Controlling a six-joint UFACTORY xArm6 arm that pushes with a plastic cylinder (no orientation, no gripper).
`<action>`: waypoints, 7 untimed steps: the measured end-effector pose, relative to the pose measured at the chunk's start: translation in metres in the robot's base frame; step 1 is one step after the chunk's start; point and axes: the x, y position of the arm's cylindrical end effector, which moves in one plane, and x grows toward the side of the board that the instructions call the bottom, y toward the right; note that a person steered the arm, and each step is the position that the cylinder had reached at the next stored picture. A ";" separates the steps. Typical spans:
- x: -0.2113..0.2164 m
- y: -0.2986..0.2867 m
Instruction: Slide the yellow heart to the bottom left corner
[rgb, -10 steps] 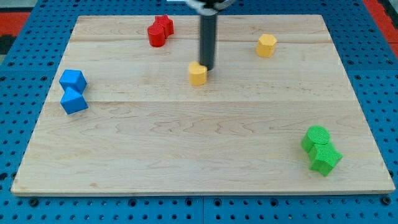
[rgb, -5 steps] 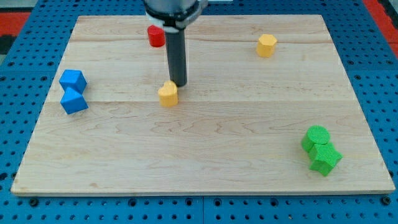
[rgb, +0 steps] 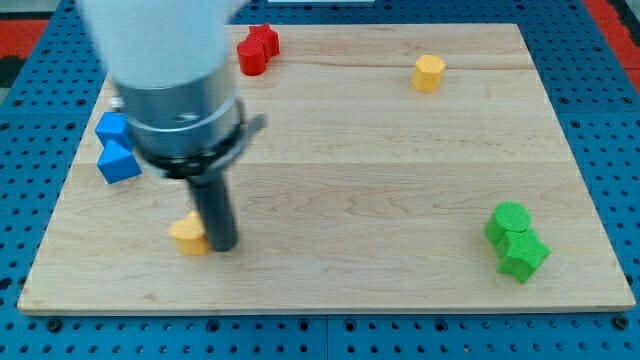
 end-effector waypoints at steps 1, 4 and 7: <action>-0.015 -0.030; -0.044 -0.083; -0.030 -0.146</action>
